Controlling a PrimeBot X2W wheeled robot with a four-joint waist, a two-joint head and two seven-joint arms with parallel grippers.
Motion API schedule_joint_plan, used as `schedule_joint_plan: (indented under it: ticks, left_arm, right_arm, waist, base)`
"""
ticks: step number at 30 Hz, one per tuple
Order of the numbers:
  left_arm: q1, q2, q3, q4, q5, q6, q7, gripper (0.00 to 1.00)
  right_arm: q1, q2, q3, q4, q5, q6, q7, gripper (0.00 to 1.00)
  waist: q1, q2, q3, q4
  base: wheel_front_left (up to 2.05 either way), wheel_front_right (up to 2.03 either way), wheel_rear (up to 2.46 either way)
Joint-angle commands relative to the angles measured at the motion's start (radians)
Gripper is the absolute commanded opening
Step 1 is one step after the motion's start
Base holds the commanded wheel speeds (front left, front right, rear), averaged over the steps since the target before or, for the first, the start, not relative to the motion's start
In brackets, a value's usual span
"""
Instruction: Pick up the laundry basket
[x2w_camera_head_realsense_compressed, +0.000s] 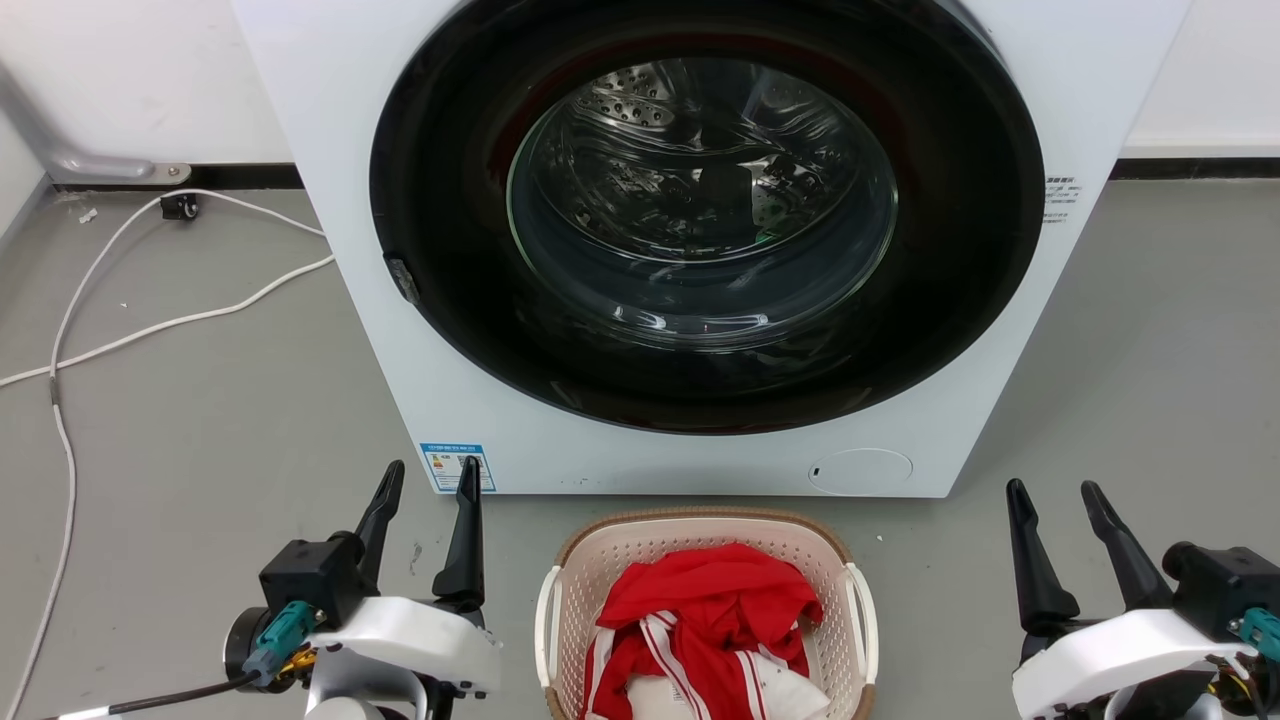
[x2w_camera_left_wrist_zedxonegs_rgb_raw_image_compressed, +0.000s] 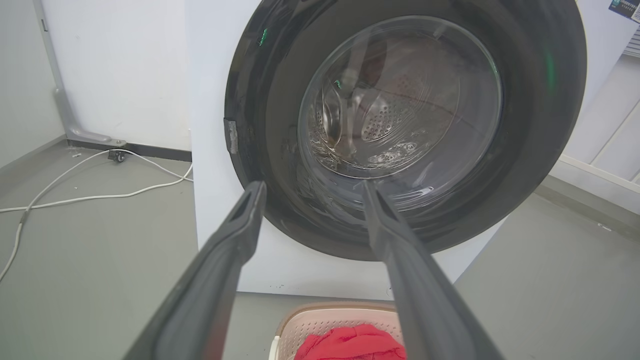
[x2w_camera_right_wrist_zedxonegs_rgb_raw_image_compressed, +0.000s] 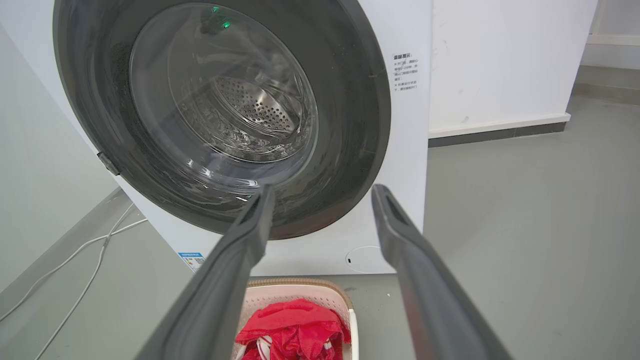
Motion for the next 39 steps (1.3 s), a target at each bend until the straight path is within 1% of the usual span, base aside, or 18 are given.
schedule_joint_plan:
  ticks: [1,14,21,28,33,39]
  left_arm:
    - [-0.019,0.010,-0.001,-0.011,0.022,0.005,-0.007,1.00]
    - [-0.015,0.014,-0.017,-0.008,0.128,0.032,-0.034,1.00]
    - [-0.012,0.012,-0.020,0.004,0.170,0.037,-0.049,1.00]
    - [-0.007,0.005,-0.017,0.012,0.204,0.035,-0.062,1.00]
    - [-0.006,0.001,-0.018,0.015,0.229,0.022,-0.071,1.00]
    - [-0.007,-0.004,-0.014,0.023,0.263,0.018,-0.082,1.00]
  right_arm:
    - [0.000,0.000,0.003,-0.016,-0.026,0.000,-0.005,1.00]
    - [0.016,0.001,0.000,-0.032,-0.148,0.000,-0.002,1.00]
    - [0.025,0.001,0.003,-0.041,-0.198,0.000,-0.007,1.00]
    - [0.029,0.001,0.004,-0.048,-0.244,0.000,-0.014,1.00]
    - [0.032,0.001,0.003,-0.052,-0.276,0.000,-0.019,1.00]
    - [0.032,0.001,0.007,-0.058,-0.314,0.000,-0.028,1.00]
  waist:
    - [0.0000,0.0000,0.000,0.000]
    - [0.0000,0.0000,0.000,0.002]
    - [0.0000,0.0000,0.000,0.003]
    - [0.0000,0.0000,0.001,0.004]
    - [0.0000,0.0000,0.003,0.006]
    - [0.0000,0.0000,0.006,0.007]
  base:
    - [0.00,0.00,0.00]
    - [0.00,0.00,0.00]
    - [0.00,0.00,0.00]
    - [0.00,0.00,0.00]
    - [0.00,0.00,0.00]
    - [0.00,0.00,0.00]
